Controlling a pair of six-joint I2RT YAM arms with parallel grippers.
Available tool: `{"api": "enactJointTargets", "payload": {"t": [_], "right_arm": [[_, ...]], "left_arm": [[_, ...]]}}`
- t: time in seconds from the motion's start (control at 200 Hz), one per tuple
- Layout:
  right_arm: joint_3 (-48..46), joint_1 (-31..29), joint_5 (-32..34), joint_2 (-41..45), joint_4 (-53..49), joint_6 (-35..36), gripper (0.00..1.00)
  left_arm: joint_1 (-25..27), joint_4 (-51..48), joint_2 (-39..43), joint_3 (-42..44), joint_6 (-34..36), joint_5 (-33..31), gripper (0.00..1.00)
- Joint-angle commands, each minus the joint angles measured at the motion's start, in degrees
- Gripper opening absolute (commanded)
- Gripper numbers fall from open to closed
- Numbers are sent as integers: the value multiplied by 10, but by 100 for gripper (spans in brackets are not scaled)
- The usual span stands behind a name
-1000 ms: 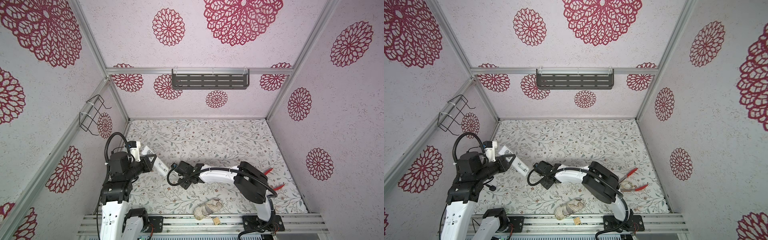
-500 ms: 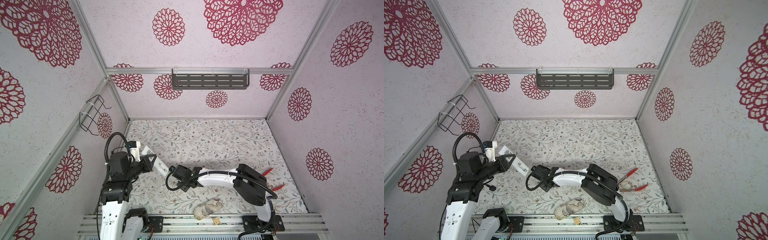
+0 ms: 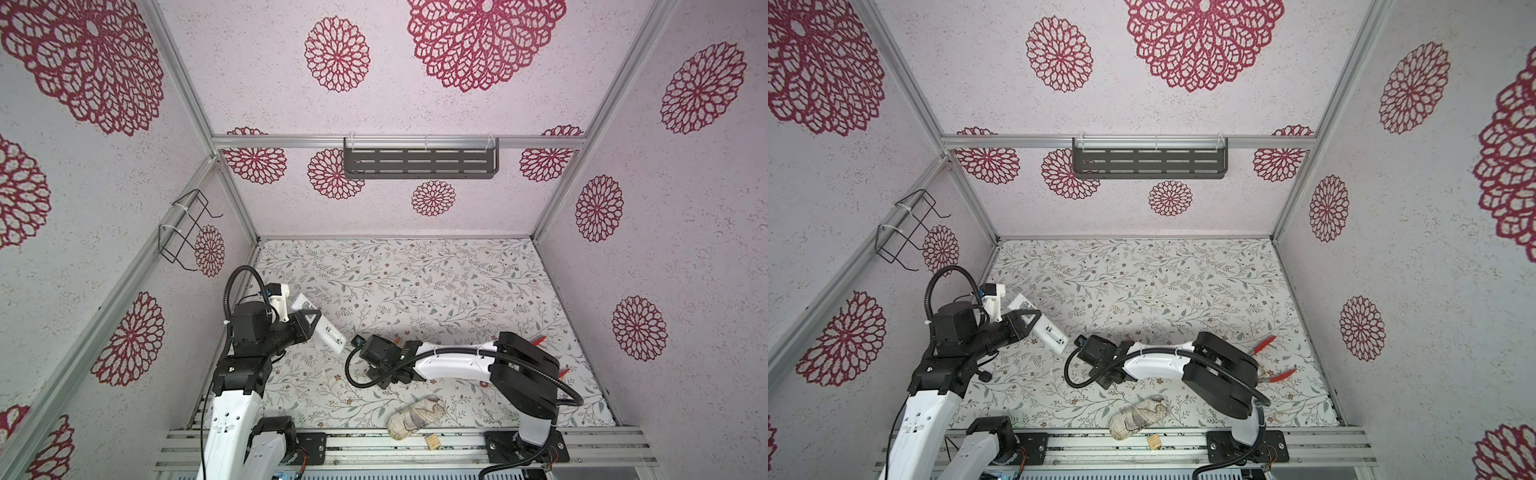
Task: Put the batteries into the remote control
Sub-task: 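Close the right gripper on the orange battery and lift it, then carry the battery to the remote's open compartment held by the left gripper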
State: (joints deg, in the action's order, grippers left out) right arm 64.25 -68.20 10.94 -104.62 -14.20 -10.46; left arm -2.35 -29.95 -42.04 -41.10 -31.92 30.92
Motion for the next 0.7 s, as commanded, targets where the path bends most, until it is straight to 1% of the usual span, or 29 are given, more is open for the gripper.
{"api": "enactJointTargets", "payload": {"t": [0.0,0.07,0.16,0.215,0.265,0.37,0.49,0.69], "right_arm": [[-40,5,11,72,52,-17,10],[-70,5,11,108,71,-19,10],[-98,7,10,153,86,-20,10],[-107,7,13,178,86,-22,11],[-111,7,11,199,84,-21,11],[-116,7,-4,235,89,-19,11],[-116,6,-20,267,97,-14,11],[-78,3,-30,252,80,-6,11]], "left_arm": [[12,68,3,13,-35,0,0],[30,107,4,37,-60,3,0],[76,167,6,75,-85,-15,0],[105,195,7,94,-88,-29,0],[121,217,9,109,-90,-34,0],[127,269,9,137,-103,-16,0],[129,292,-1,149,-115,3,0],[133,301,0,157,-122,2,0]]}}
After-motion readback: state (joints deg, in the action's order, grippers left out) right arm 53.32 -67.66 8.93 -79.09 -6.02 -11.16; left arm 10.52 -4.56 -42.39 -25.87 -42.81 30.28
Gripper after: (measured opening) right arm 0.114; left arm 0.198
